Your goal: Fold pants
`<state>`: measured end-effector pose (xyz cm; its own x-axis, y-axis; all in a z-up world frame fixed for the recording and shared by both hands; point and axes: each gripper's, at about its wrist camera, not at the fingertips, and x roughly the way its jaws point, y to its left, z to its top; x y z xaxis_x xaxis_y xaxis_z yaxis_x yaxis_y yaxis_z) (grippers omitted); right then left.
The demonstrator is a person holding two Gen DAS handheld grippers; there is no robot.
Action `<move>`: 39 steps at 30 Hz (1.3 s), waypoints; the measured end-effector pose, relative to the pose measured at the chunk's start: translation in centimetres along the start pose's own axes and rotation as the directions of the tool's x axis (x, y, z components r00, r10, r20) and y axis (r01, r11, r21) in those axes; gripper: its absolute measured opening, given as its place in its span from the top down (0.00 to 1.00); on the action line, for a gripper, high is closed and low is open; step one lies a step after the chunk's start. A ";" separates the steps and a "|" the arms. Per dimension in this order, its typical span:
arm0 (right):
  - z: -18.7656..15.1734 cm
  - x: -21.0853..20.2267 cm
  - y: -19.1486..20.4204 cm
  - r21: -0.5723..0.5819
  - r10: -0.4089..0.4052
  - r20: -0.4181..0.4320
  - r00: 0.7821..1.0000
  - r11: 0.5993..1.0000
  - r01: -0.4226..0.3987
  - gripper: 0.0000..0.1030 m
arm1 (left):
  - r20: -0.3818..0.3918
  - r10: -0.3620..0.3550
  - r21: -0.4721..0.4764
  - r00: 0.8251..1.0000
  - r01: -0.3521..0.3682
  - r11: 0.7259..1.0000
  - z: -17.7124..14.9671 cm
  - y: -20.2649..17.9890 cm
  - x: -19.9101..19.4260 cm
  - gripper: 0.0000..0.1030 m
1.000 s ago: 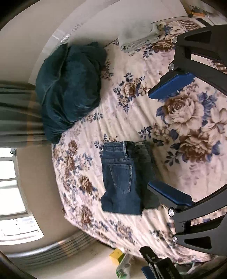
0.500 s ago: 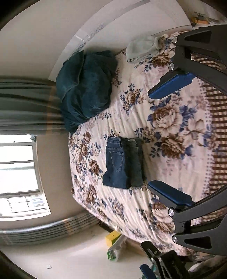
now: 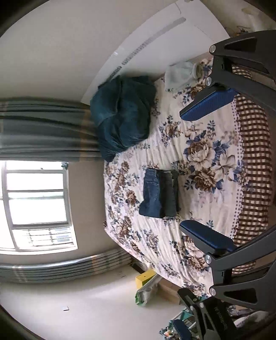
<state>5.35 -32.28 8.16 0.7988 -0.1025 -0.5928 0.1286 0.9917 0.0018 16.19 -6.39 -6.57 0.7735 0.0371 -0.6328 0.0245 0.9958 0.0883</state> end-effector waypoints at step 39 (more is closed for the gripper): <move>3.9 3.4 1.3 0.025 -0.031 -0.014 0.999 0.999 0.031 0.03 | 0.009 0.048 -0.030 0.999 -0.048 0.998 2.1 0.9 4.6 0.00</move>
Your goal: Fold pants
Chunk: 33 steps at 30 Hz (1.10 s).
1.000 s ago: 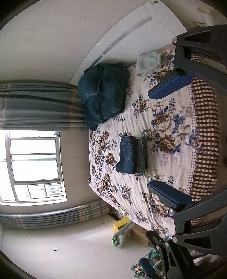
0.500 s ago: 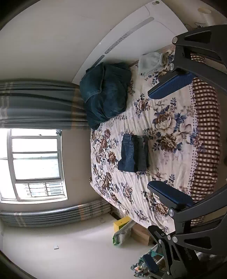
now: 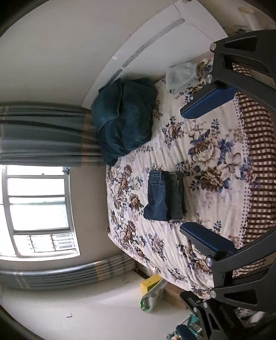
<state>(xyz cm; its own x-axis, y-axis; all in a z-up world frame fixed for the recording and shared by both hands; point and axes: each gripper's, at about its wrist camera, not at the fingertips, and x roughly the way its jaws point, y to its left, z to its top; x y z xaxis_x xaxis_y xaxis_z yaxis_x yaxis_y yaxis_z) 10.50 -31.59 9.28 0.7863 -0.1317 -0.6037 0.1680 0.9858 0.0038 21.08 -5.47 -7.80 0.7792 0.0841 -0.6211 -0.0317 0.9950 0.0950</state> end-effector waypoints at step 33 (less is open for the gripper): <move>0.4 6.4 0.8 -0.018 -0.006 -0.019 1.000 1.000 0.006 0.03 | -0.011 0.010 -0.016 1.000 -0.010 1.000 1.4 -1.2 4.0 0.00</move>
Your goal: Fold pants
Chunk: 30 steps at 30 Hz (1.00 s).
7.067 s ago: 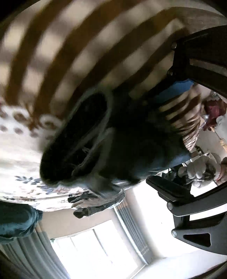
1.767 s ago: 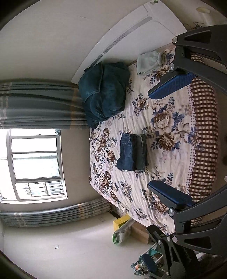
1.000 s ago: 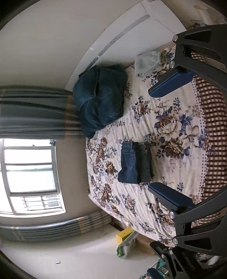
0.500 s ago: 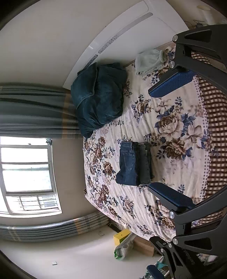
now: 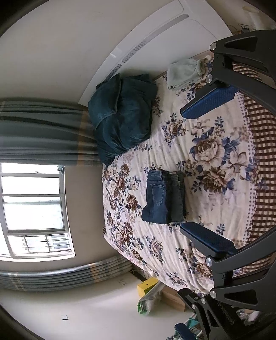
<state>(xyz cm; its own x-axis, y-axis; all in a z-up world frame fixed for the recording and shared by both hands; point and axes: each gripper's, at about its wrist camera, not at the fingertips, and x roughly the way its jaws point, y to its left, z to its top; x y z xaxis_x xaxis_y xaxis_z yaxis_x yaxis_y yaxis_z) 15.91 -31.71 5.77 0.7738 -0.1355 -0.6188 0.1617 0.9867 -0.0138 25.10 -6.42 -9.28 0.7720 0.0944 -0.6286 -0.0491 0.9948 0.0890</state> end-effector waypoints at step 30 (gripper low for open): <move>0.0 0.2 0.0 -0.008 0.017 0.011 1.000 1.000 -0.017 0.02 | 0.045 -0.014 -0.003 0.999 0.014 1.000 0.5 -0.7 -1.8 0.00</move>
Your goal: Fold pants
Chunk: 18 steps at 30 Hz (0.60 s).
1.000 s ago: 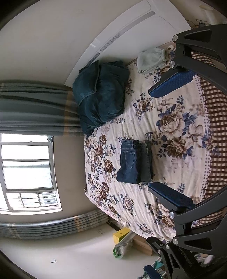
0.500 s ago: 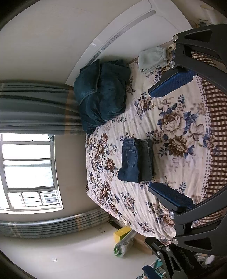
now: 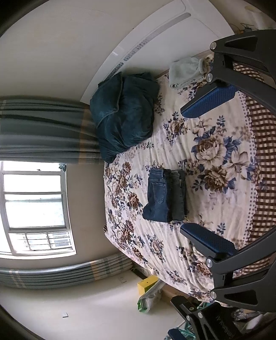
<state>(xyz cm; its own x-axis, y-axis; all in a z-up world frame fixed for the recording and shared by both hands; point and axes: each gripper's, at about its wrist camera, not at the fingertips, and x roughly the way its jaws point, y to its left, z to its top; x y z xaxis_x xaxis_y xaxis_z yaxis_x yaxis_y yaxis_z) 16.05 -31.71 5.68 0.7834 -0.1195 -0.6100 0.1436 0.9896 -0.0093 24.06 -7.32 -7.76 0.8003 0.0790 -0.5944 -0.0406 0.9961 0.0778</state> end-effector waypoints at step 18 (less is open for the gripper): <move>-0.1 -0.3 -0.1 0.002 -0.005 0.009 1.000 1.000 0.005 0.02 | 0.013 -0.010 0.011 1.000 0.010 1.000 -0.1 -0.3 -0.4 0.00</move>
<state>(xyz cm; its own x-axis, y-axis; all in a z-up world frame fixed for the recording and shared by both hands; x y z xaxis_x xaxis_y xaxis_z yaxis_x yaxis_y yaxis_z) 15.77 -31.81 5.78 0.7882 -0.1256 -0.6025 0.1492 0.9887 -0.0108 23.68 -7.69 -7.62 0.8084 0.0683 -0.5847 -0.0257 0.9964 0.0809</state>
